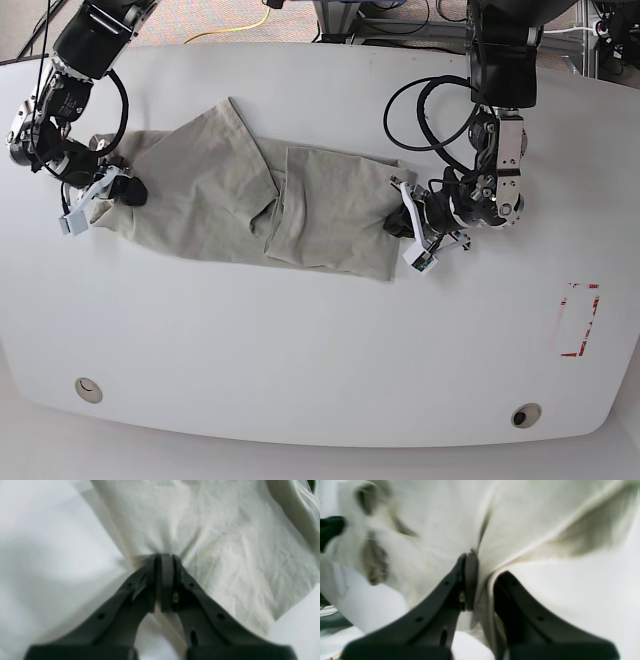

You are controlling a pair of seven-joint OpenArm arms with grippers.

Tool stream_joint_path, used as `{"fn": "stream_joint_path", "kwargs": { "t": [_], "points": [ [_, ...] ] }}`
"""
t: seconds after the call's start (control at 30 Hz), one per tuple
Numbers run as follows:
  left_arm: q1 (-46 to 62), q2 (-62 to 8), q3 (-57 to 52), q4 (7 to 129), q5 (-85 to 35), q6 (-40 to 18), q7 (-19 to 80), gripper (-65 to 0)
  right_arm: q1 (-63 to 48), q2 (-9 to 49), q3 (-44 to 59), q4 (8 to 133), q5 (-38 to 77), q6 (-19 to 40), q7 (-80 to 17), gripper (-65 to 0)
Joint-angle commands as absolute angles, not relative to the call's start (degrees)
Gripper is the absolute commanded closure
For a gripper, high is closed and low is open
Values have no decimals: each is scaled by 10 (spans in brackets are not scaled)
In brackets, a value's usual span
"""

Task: Layout the t-shirt on the table in an organized manner, then fold the t-shirt properly
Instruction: 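Hold the fold with the left gripper and lift the end with the right, then fold the lifted end with the right gripper over toward the left gripper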

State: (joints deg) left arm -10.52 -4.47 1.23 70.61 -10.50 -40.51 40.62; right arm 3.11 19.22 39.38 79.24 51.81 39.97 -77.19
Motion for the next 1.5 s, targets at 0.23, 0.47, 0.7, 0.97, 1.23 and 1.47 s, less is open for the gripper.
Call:
{"fn": "stream_joint_path", "kwargs": {
  "t": [0.23, 0.47, 0.7, 0.97, 1.23, 1.47],
  "points": [
    [-107, -50, 15, 706, -77, -400, 438, -17, 4, 160, 391, 899, 657, 388, -798, 0],
    [-107, -50, 15, 706, -75, -400, 438, -17, -5, 109, 371, 919, 684, 387, -798, 0],
    [-107, -50, 16, 706, -75, -400, 440, -17, 6, 64, 345, 961, 690, 386, -798, 0],
    [-107, -50, 16, 706, -75, -400, 440, -17, 40, 36, 287, 966, 670, 382, -795, 0],
    [-108, -50, 16, 706, -75, -400, 440, -17, 69, 18, 223, 967, 627, 385, -793, 0],
    [-109, -50, 16, 706, -75, -400, 440, -17, 89, 16, 163, 967, 607, 385, -781, 0]
  ]
}}
